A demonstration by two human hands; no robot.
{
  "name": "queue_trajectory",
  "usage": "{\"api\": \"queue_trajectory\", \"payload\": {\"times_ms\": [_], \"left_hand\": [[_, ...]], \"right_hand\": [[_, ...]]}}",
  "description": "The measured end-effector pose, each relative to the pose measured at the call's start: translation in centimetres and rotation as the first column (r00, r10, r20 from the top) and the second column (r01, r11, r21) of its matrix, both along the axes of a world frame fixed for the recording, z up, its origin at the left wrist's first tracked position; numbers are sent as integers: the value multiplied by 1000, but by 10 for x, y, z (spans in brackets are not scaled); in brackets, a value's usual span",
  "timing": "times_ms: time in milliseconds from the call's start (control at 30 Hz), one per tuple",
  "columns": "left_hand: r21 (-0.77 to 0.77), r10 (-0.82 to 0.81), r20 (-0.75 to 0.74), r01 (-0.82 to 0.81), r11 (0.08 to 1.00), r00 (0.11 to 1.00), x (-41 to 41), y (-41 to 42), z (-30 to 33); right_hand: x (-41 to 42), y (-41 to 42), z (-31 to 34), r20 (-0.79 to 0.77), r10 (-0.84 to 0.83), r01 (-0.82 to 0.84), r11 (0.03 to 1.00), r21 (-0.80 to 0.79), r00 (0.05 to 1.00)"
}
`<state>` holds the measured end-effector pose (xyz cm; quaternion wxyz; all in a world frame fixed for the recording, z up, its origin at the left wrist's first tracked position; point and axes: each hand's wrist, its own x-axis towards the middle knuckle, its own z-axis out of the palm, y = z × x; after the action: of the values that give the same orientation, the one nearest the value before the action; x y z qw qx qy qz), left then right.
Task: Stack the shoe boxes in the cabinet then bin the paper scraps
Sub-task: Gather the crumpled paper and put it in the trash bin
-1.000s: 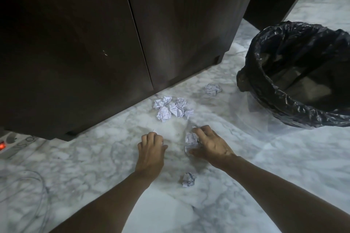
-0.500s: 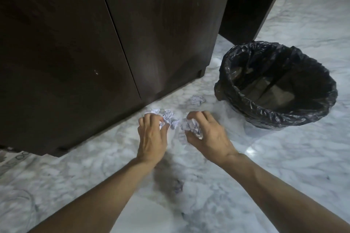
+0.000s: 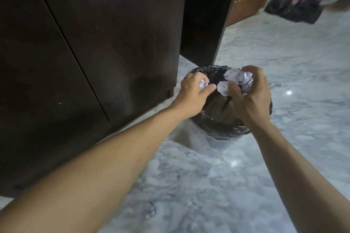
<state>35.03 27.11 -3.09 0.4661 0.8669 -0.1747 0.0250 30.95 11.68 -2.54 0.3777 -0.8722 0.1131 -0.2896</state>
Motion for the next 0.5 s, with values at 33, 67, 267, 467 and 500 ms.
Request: {"api": "queue_trajectory", "payload": {"times_ms": [33,67,267,467,500], "left_hand": [[3,-41,-63,41,999,997,4,-5,0],[-6,-77,-117,77,997,990,7,-8,-1],[-118,-103,-163,84,989,981,7,-6,-2],[-220,218,33,-206,954,975,-9,35,-13],[-222,249,19,-239,945,968,-15,45,-23]], "right_hand": [[2,-4,-3,-32,-8,9,1000,16,999],[4,-7,-7,-54,-9,10,999,34,999],[7,-18,-25,-73,-50,58,992,114,996],[-9,6,-14,57,52,-61,982,176,997],[-14,16,-13,96,97,-114,977,182,991]]}}
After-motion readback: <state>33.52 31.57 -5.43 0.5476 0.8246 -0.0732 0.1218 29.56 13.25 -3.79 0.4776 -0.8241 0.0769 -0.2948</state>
